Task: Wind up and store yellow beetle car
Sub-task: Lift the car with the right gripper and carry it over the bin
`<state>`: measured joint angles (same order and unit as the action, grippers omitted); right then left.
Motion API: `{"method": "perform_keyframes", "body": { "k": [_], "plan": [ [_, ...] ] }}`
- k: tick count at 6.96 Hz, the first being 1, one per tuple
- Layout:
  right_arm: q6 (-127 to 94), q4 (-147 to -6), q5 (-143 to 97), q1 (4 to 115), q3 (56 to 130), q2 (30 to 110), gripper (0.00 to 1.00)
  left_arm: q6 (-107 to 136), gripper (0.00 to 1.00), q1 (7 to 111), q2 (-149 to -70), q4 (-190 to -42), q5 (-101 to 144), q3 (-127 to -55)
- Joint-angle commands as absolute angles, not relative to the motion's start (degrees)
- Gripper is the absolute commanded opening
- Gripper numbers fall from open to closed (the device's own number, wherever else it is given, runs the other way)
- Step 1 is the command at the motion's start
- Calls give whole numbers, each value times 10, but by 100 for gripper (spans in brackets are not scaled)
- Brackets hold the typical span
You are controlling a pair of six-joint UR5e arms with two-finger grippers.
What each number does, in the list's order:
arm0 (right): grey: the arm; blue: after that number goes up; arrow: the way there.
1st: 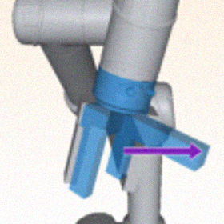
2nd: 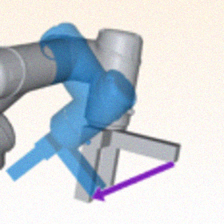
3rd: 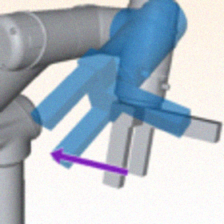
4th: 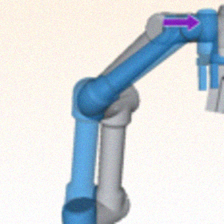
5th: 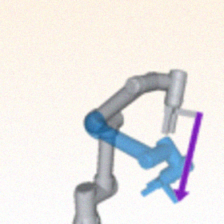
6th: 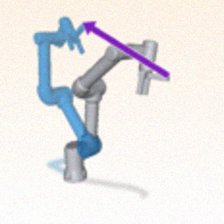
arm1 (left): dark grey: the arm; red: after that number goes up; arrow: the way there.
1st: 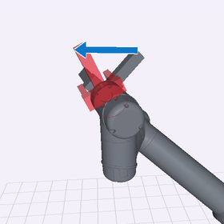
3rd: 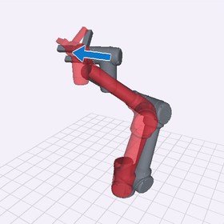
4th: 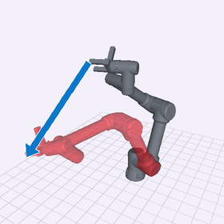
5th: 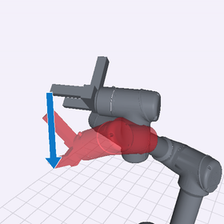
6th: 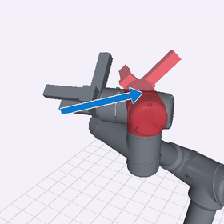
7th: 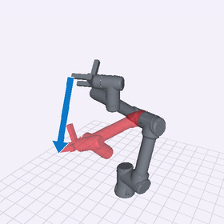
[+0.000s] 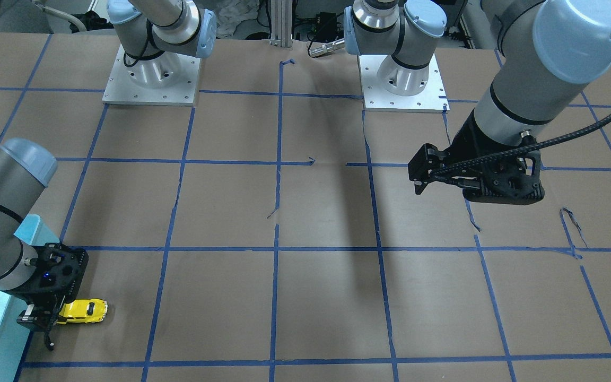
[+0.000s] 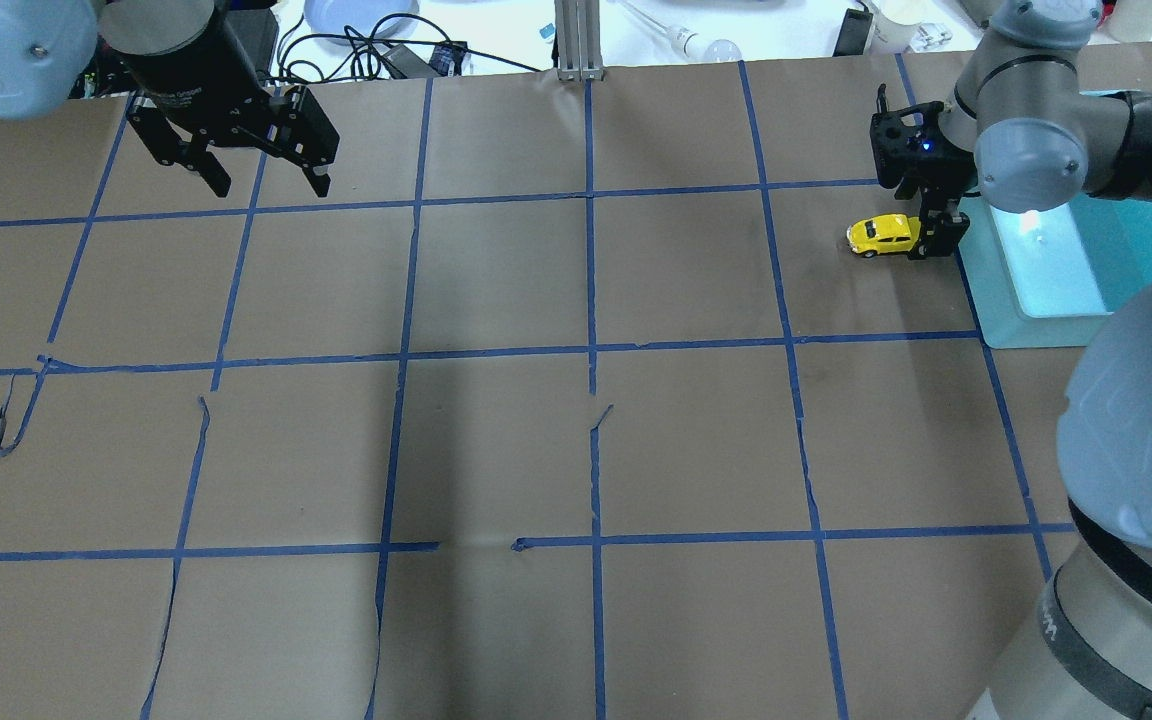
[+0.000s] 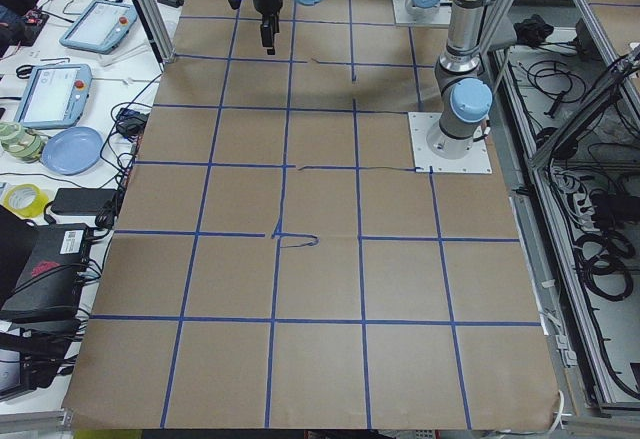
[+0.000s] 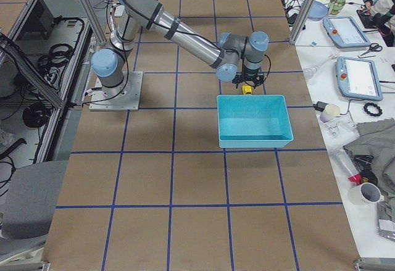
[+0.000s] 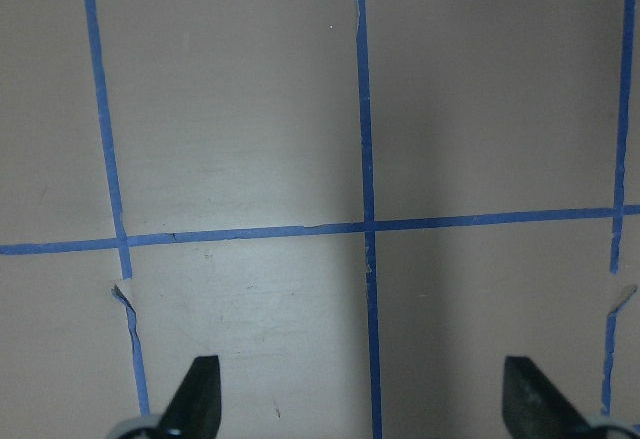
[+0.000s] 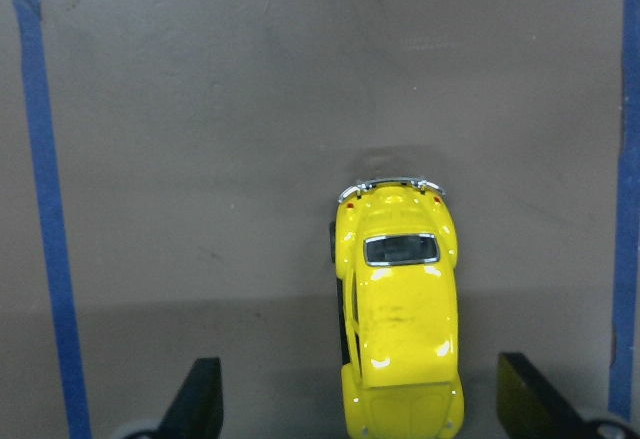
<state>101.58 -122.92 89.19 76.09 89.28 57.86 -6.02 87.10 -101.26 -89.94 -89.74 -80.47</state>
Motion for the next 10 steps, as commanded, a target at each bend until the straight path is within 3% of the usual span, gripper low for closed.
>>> {"method": "perform_keyframes", "body": {
  "k": [1, 3, 4, 5, 7, 10],
  "plan": [
    [1017, -1260, 884, 761, 897, 560, 96, -62, 100, 870, -1011, -899, -896, -810],
    [1013, -1273, 890, 761, 901, 549, 94, -62, 100, 870, -1005, -901, -900, -813],
    [1013, -1274, 893, 761, 903, 550, 66, -81, 100, 870, -1005, -901, -901, -816],
    [1013, -1273, 894, 761, 905, 553, 31, -85, 100, 870, -1005, -898, -901, -817],
    [1008, -1268, 892, 761, 902, 564, 17, -85, 100, 868, -998, -899, -902, -817],
    [985, -1209, 887, 760, 874, 638, 10, -85, 100, 864, -993, -894, -910, -817]
  ]
}}
